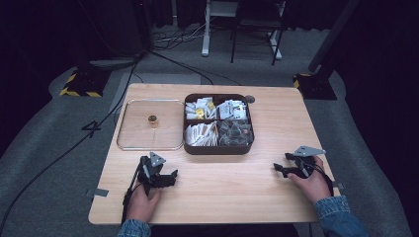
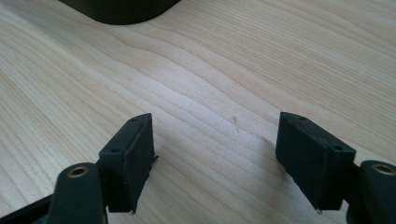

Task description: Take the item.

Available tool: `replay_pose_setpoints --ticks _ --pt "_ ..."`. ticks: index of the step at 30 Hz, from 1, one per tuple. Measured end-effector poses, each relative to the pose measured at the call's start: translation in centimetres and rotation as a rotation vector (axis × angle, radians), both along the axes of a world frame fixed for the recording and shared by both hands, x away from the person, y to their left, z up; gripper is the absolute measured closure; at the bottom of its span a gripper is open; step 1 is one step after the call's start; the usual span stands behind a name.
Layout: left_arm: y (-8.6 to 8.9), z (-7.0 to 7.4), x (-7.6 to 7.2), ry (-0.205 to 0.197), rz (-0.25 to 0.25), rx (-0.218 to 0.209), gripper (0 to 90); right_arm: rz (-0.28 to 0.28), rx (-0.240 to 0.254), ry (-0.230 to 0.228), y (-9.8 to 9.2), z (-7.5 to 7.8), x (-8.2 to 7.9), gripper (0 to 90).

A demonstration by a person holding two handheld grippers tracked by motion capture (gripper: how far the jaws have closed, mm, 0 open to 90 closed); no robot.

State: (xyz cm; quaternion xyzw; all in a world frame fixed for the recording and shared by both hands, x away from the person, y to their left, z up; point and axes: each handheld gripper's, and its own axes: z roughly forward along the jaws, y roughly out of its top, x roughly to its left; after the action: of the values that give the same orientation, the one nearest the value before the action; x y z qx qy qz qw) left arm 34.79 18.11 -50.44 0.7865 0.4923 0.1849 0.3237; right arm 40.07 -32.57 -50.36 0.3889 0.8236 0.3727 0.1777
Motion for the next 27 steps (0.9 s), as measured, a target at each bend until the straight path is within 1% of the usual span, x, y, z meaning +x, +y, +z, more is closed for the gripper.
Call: replay_pose_setpoints --ticks 7,27 --pt "0.02 0.01 0.17 -0.002 0.0 0.004 14.8 0.007 -0.001 0.0 0.01 0.02 -0.04 29.8" --pt "0.01 0.0 0.19 -0.003 0.001 0.003 14.8 0.002 0.003 0.002 -0.04 0.05 -0.03 31.3"
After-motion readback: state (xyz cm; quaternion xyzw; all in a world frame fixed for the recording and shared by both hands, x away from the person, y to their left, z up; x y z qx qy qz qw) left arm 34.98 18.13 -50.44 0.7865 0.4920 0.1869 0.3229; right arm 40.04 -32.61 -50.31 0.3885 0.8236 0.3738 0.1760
